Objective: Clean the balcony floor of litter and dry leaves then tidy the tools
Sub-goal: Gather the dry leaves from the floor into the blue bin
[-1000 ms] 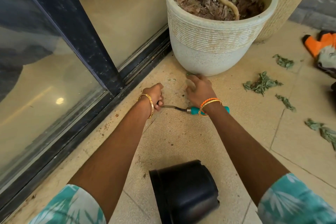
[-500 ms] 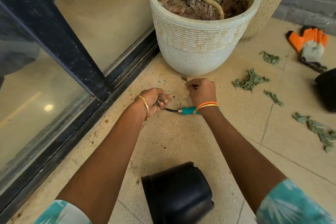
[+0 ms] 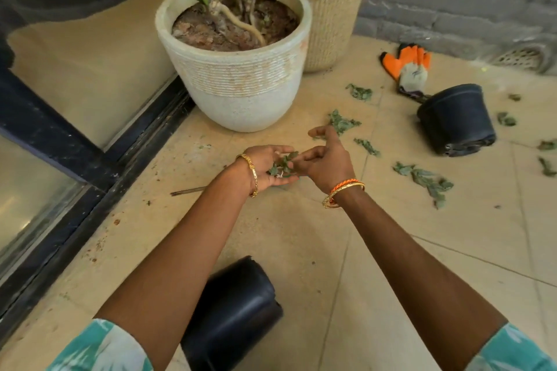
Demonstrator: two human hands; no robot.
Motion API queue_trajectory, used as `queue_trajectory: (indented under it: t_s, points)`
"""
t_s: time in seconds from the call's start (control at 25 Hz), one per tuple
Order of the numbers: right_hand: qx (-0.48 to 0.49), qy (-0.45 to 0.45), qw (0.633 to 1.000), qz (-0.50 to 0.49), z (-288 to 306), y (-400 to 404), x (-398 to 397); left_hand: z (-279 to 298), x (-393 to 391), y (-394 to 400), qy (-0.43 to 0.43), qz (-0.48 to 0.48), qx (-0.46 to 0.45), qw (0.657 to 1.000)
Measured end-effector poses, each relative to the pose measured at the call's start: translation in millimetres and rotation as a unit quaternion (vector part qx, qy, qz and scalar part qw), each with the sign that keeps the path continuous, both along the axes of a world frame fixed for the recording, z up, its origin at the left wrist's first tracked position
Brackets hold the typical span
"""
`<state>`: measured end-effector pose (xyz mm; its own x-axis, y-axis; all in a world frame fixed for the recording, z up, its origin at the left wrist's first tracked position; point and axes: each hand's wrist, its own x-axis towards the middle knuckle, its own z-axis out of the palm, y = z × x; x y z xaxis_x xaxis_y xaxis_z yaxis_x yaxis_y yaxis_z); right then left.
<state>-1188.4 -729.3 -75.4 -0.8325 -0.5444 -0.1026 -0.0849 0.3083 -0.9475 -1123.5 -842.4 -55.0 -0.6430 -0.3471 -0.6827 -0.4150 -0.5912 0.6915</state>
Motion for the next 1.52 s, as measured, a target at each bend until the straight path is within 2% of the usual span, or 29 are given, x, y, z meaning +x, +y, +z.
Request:
queue_trajectory:
  t_s: [0.12,0.28,0.36,0.56,0.64,0.76,0.84,0.88,1.04,1.16,1.32,1.4,1.52]
  points:
    - [0.059,0.043,0.997,-0.034,3.9,40.0,-12.6,-3.3,-25.4,33.3,-0.034,-0.02,-0.032,0.999]
    - [0.093,0.077,0.99,-0.076,-9.8,90.3,-32.7,-1.7,-35.2,55.0,-0.074,-0.041,-0.031,0.996]
    - [0.159,0.113,0.976,-0.093,-26.9,104.7,-50.8,3.3,-31.4,54.8,-0.094,-0.056,-0.052,0.993]
    - [0.29,0.155,0.942,0.066,-46.9,78.0,-92.2,6.4,-25.2,42.7,-0.134,-0.035,-0.1,0.985]
    - [0.351,0.171,0.913,0.118,-48.6,66.6,-99.2,5.1,-25.8,42.6,-0.143,-0.026,-0.109,0.983]
    - [0.406,0.295,0.856,0.128,-56.7,61.9,-101.7,1.1,-30.2,48.1,-0.154,-0.029,-0.138,0.978]
    - [0.373,0.344,0.857,0.087,-63.6,63.5,-102.4,-1.3,-35.0,55.6,-0.157,-0.026,-0.153,0.975]
    - [0.354,0.336,0.87,0.065,-65.1,64.9,-103.9,-1.2,-36.8,59.6,-0.157,-0.022,-0.161,0.974]
    - [0.239,0.186,0.951,-0.058,-49.3,64.8,-109.4,10.3,-40.3,68.7,-0.136,0.025,-0.175,0.975]
    - [0.085,0.067,0.99,-0.091,-28.3,59.4,-95.3,27.1,-44.3,66.9,-0.115,0.063,-0.159,0.978]
    - [-0.055,-0.102,0.99,-0.076,12.4,66.6,-81.9,41.7,-59.0,76.1,-0.087,0.07,-0.115,0.987]
    - [-0.084,-0.115,0.989,-0.032,29.4,75.2,-80.1,43.6,-69.1,84.4,-0.082,0.037,-0.105,0.99]
    - [-0.067,-0.085,0.994,0.022,43.8,90.2,-73.7,45.6,-76.0,101.0,-0.105,-0.012,-0.133,0.985]
